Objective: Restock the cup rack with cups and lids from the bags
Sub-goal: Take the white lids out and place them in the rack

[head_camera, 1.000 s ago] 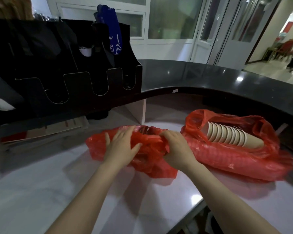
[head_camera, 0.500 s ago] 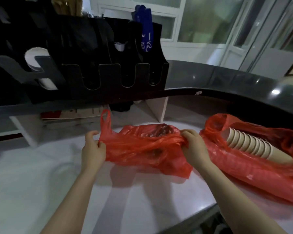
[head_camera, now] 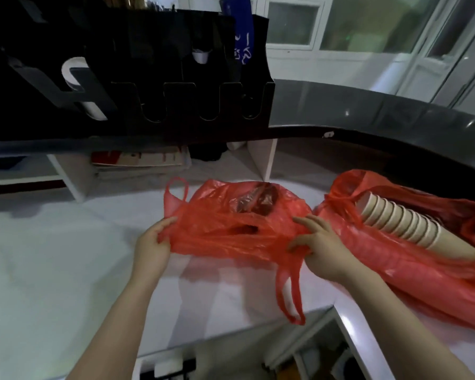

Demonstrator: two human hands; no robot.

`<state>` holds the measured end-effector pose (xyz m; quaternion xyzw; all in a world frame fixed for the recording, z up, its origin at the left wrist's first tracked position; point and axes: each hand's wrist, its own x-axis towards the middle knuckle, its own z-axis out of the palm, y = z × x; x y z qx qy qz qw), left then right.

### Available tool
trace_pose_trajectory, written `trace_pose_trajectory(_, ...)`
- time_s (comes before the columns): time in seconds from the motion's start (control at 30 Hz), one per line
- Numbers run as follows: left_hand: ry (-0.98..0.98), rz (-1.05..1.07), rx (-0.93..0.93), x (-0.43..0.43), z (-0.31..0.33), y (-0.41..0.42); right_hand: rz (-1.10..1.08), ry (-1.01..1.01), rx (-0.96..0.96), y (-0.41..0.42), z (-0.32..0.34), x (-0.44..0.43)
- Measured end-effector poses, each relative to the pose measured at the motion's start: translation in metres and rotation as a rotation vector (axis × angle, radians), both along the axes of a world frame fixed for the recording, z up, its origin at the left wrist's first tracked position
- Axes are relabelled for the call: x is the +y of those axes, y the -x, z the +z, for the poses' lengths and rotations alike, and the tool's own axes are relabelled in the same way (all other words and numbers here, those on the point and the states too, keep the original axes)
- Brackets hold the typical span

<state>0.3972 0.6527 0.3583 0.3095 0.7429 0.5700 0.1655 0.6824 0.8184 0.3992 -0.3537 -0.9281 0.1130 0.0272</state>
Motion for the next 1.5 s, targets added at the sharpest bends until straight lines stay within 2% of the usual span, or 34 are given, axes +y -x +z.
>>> trace_pose_trajectory(0.1,0.100,-0.099,0.101,-0.011,0.002,-0.016,0.029,0.200,0.256,0.001,0.013,-0.017)
trace_pose_trajectory(0.17,0.134,-0.099,0.148,-0.016,0.003,-0.026,0.002,0.164,0.361,0.010,0.018,-0.028)
trace_pose_trajectory(0.23,0.175,-0.052,0.229,-0.019,0.008,-0.037,-0.069,0.008,0.285,0.026,0.017,-0.034)
trace_pose_trajectory(0.3,0.221,-0.010,0.365,-0.017,0.016,-0.047,-0.127,-0.091,0.087,0.045,0.012,-0.035)
trace_pose_trajectory(0.4,0.120,-0.064,0.602,-0.008,0.032,-0.059,-0.225,-0.093,-0.140,0.064,0.006,-0.031)
trace_pose_trajectory(0.5,0.072,-0.260,0.706,0.021,0.052,-0.064,-0.327,-0.069,-0.151,0.064,-0.001,-0.018)
trace_pose_trajectory(0.57,0.233,-0.366,0.797,0.049,0.059,-0.066,-0.382,-0.079,-0.115,0.054,-0.002,-0.010)
trace_pose_trajectory(0.67,0.667,-0.514,0.899,0.082,0.052,-0.064,-0.418,-0.186,-0.130,0.034,-0.001,0.000)
trace_pose_trajectory(0.73,0.851,-0.625,0.911,0.094,0.042,-0.066,-0.399,-0.270,-0.149,0.023,0.000,0.004)
trace_pose_trajectory(0.8,0.931,-0.650,0.940,0.103,0.033,-0.070,-0.392,-0.282,-0.133,0.016,0.001,0.007)
trace_pose_trajectory(0.93,0.872,-0.576,0.843,0.117,0.027,-0.066,-0.418,-0.251,-0.019,0.022,0.000,0.016)
trace_pose_trajectory(1.0,0.853,-0.543,0.790,0.119,0.029,-0.054,-0.408,-0.223,-0.025,0.031,-0.004,0.019)
trace_pose_trajectory(1.07,0.851,-0.499,0.752,0.118,0.031,-0.033,-0.406,-0.167,-0.086,0.041,-0.009,0.025)
trace_pose_trajectory(1.2,0.909,-0.474,0.636,0.097,0.034,0.018,-0.372,0.072,-0.150,0.071,-0.025,0.040)
trace_pose_trajectory(1.37,1.027,-0.500,0.606,0.060,0.034,0.075,-0.179,0.222,-0.064,0.126,-0.044,0.042)
trace_pose_trajectory(1.5,1.096,-0.619,0.599,0.035,0.040,0.113,-0.070,0.269,-0.013,0.160,-0.054,0.034)
